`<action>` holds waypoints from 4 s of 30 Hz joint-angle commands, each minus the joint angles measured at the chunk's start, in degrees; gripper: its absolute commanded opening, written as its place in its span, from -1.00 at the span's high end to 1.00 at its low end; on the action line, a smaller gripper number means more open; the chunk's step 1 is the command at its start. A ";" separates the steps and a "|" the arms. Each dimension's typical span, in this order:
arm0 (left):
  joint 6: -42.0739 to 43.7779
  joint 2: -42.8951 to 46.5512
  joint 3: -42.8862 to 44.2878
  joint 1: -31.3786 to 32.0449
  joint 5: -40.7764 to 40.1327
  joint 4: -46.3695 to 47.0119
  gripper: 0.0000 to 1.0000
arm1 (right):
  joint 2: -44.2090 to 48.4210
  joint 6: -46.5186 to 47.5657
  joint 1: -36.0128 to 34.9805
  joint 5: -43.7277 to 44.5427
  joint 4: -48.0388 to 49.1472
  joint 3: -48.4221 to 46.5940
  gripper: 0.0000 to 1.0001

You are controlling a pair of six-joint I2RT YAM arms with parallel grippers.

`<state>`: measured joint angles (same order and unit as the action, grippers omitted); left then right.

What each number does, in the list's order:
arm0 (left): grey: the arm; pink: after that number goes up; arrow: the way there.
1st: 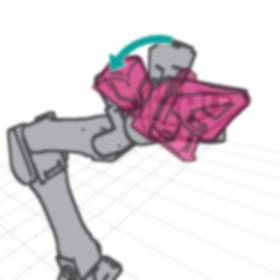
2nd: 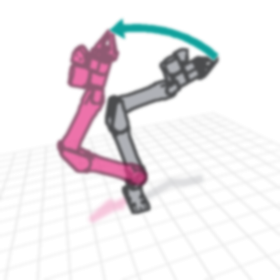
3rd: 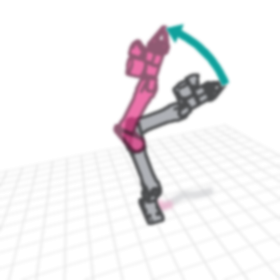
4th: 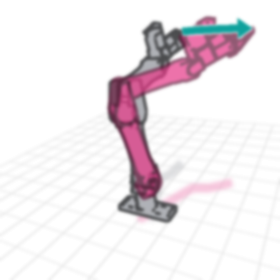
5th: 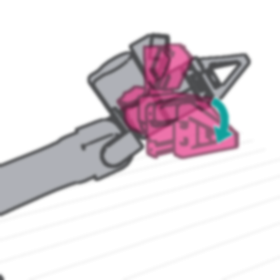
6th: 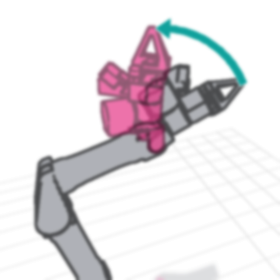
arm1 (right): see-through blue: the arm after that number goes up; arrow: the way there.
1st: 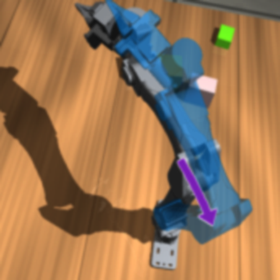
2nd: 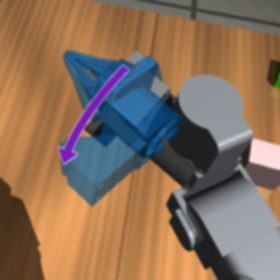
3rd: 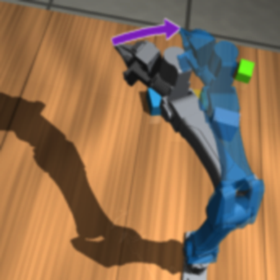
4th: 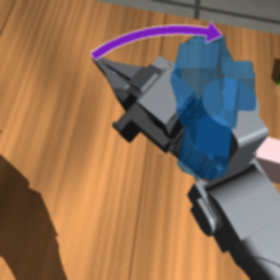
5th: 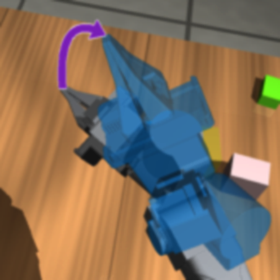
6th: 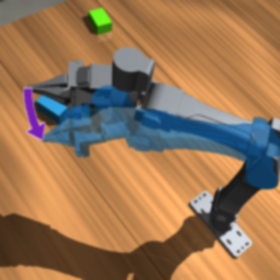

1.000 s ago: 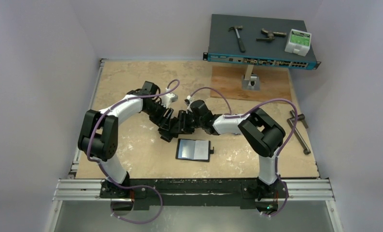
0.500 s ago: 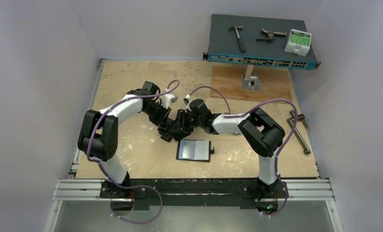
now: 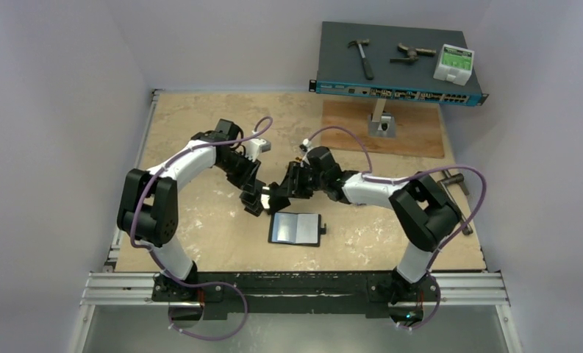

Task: Put the credit cards into the card holder
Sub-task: Pick up the credit card from the center of the board.

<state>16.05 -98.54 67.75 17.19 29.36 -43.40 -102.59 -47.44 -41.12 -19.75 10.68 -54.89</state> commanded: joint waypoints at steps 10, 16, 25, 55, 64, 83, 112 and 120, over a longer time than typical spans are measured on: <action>5.98 4.00 1.18 5.37 -2.67 0.91 0.55 | 1.70 5.43 4.50 4.12 3.76 5.52 -0.02; 13.85 5.96 -2.54 7.94 -5.69 4.49 0.53 | -0.95 6.40 5.18 2.75 7.68 5.67 -0.03; 23.86 12.35 -12.71 11.62 -9.01 13.14 0.56 | -4.96 3.18 5.30 -2.79 16.66 8.97 0.01; 47.48 20.38 -27.40 14.47 -0.98 24.34 0.52 | -7.10 1.85 5.24 -8.88 22.64 10.19 0.07; 47.48 17.31 -27.59 15.02 -0.98 24.34 0.52 | -7.09 0.76 5.29 -12.76 27.87 12.94 0.17; 47.48 16.48 -28.35 15.78 -0.98 24.34 0.52 | -7.46 -4.55 5.30 -18.60 41.38 15.40 0.51; 25.63 37.83 -16.91 15.37 -2.64 9.07 -0.01 | 6.02 9.25 3.88 -17.05 21.91 10.38 1.00; 11.67 40.84 -3.27 8.85 14.49 -5.69 0.01 | 20.50 26.58 -1.49 -12.54 -2.64 1.85 1.00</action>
<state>36.56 -58.30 59.24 28.40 33.19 -39.40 -88.97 -32.91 -38.98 -35.51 22.48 -46.44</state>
